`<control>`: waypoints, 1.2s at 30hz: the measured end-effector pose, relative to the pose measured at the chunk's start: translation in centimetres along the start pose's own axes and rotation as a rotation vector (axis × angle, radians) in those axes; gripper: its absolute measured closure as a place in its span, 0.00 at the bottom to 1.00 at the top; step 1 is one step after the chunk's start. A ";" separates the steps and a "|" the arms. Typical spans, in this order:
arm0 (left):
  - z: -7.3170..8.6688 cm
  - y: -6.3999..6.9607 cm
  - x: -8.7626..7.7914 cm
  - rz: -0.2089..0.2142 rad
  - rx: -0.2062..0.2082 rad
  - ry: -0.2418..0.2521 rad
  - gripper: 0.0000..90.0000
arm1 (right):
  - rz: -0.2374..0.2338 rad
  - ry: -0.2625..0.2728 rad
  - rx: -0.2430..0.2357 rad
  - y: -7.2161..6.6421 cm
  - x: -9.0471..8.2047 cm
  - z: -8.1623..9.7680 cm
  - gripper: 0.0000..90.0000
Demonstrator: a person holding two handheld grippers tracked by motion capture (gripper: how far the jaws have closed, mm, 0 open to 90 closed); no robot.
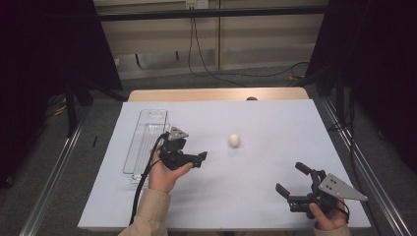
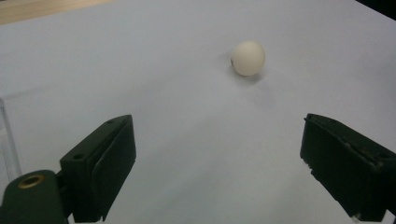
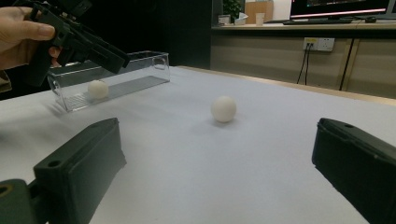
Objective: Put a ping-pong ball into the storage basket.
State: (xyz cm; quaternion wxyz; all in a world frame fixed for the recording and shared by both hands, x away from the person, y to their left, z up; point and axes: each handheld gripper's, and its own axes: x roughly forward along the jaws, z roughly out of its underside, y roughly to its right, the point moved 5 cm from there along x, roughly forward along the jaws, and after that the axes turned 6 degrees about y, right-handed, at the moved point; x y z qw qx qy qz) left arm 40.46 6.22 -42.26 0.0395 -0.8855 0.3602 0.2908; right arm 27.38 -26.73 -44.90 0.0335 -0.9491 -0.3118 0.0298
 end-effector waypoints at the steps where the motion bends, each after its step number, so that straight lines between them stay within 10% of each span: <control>1: 0.0 0.1 0.1 0.002 -0.003 -0.001 0.12 | 0.000 -0.002 -0.001 0.0 0.0 0.0 0.01; 36: -0.1 1.5 2.6 0.032 0.025 0.010 0.10 | 0.009 -0.001 0.002 0.2 0.3 0.0 0.01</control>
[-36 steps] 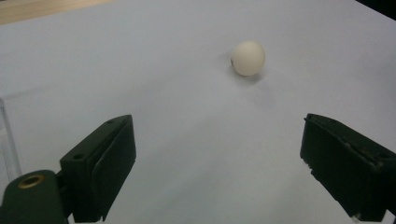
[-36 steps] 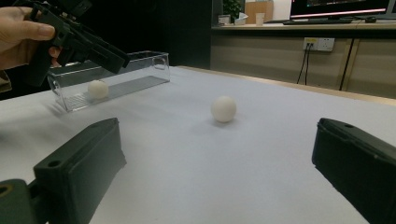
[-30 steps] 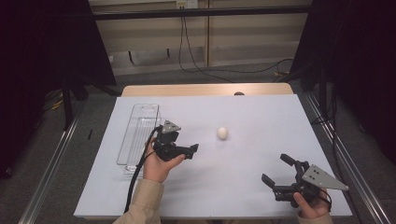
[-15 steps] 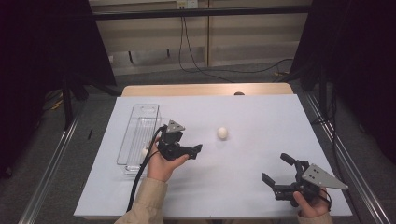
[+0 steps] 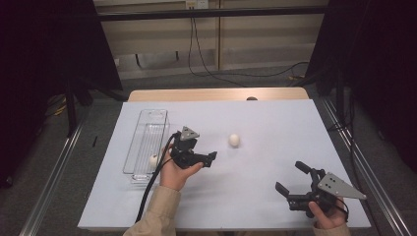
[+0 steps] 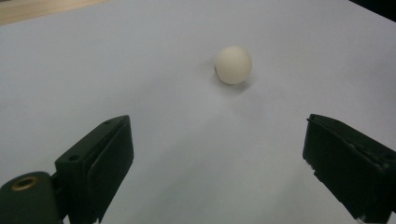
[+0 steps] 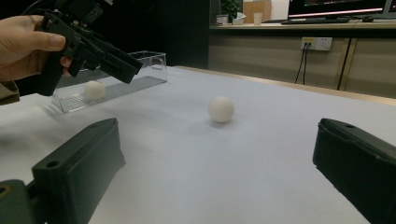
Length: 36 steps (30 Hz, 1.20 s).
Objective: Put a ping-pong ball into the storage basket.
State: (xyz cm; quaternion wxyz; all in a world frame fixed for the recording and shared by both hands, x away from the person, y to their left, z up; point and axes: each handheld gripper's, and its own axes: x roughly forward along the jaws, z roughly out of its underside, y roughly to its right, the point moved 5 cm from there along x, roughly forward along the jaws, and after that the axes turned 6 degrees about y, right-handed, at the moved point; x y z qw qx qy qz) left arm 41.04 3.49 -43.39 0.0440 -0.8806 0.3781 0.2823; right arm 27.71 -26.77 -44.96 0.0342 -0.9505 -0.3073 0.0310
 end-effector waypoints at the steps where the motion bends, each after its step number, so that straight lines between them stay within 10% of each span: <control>1: 0.0 0.0 0.0 -0.002 0.007 -0.004 0.10 | -0.001 0.000 0.001 0.0 0.0 0.0 0.01; 36: 0.1 0.9 2.5 0.010 0.023 -0.024 0.10 | -0.006 0.002 -0.003 -0.1 0.0 0.0 0.01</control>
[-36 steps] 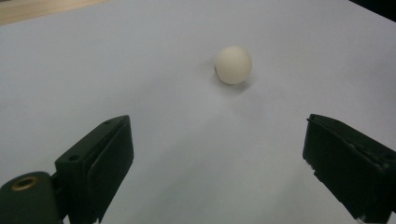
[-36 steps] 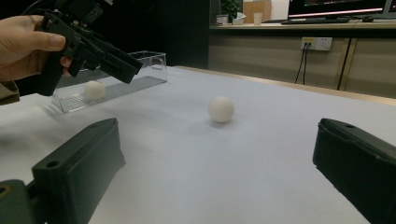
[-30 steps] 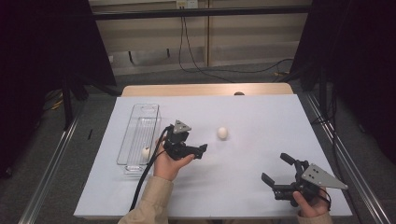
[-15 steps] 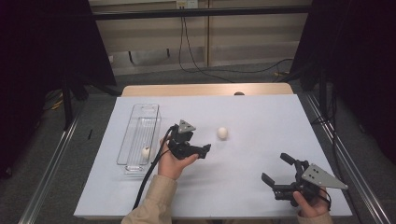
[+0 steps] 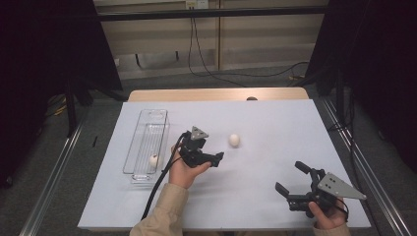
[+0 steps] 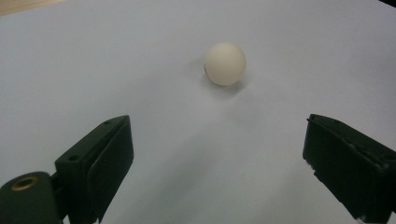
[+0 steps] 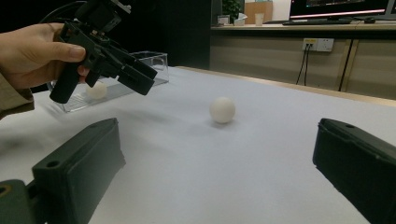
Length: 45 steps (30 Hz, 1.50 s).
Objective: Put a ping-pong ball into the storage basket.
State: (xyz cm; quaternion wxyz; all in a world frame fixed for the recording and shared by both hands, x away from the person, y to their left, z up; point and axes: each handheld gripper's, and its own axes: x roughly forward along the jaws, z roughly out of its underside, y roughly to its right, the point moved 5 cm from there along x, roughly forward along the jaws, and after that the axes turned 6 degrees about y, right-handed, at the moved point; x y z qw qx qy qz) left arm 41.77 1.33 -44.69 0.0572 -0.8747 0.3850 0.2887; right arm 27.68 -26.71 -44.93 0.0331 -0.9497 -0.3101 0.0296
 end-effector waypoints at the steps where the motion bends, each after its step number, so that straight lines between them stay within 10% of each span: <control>1: 0.0 0.0 0.1 -0.002 0.005 -0.004 0.10 | 0.000 0.000 0.000 0.0 0.0 0.0 0.01; 45: 0.2 0.8 3.3 0.021 -0.016 -0.012 0.10 | -0.004 0.004 0.001 0.0 -0.1 0.0 0.01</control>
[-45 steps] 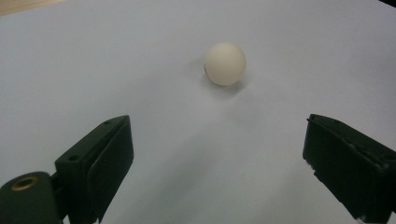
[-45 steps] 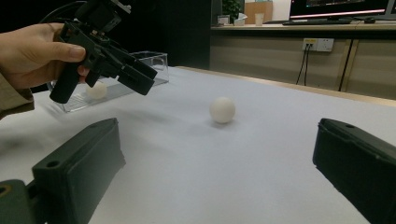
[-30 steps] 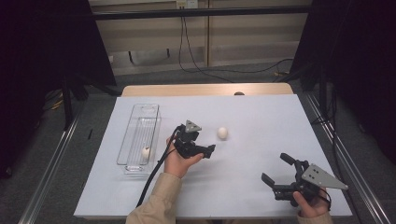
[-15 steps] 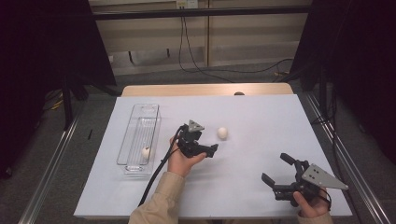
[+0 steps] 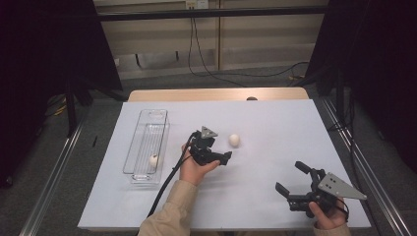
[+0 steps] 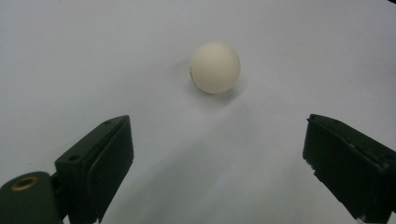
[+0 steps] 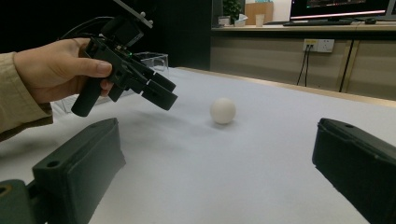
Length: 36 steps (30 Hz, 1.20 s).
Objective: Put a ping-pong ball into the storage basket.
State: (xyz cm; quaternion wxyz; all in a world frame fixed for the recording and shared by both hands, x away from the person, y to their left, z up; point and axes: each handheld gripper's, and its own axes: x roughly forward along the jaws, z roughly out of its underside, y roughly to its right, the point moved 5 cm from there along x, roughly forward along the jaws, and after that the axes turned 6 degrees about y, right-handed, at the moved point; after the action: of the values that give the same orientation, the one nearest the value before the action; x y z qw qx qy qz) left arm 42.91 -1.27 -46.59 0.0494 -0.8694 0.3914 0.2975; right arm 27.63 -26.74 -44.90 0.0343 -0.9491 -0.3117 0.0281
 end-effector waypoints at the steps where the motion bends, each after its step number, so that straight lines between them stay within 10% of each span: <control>1: 0.0 0.0 0.1 -0.001 -0.001 0.001 0.10 | 0.000 0.000 0.000 0.0 0.0 0.0 0.01; 36: -0.5 -0.1 1.9 -0.035 0.014 -0.011 0.10 | -0.005 0.000 0.001 0.0 0.0 0.0 0.01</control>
State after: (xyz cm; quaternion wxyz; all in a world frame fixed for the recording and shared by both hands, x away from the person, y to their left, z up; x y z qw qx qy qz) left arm 44.21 -2.66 -47.26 0.0627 -0.8741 0.3779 0.2987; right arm 27.63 -26.74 -44.89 0.0349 -0.9484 -0.3140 0.0282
